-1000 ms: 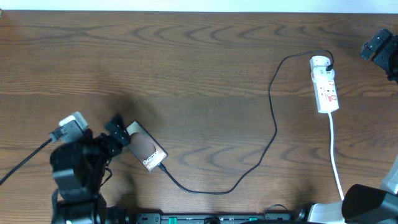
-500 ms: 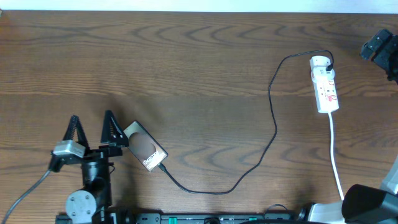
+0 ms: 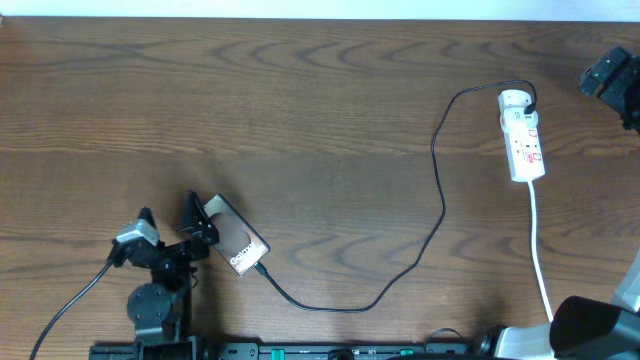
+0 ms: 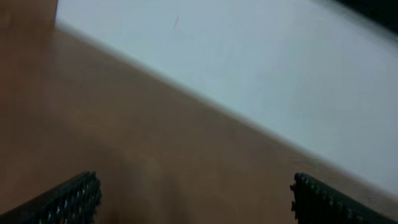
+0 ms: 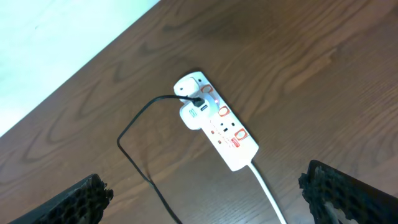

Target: Plug charger to phone and switch on socket

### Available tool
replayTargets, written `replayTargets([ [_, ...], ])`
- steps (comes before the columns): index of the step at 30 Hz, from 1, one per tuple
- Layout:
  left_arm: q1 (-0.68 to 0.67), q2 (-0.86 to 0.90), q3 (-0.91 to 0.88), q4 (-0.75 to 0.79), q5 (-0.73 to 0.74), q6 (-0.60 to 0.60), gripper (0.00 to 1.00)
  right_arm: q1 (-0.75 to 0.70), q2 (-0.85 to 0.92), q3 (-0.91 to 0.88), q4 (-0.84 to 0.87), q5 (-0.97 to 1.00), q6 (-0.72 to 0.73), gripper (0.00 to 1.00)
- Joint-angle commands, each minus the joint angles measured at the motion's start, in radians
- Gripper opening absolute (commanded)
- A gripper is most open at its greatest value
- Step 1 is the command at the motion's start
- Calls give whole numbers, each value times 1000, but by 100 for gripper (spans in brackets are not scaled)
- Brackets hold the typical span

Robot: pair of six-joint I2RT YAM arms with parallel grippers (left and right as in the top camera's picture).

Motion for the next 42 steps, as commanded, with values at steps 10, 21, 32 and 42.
replayTargets([
  [10,-5,-9,-1,-75,-12,33,97,10,-10,4,-1,4,13,99],
  [21,-5,-9,-1,-76,-7,101,97,10,-10,4,-1,4,13,99],
  [32,-20,-9,-1,-76,-5,370,97,10,-10,4,-1,4,13,99],
  [42,-20,-10,-1,-74,19,432,97,10,-10,4,-1,4,13,99],
])
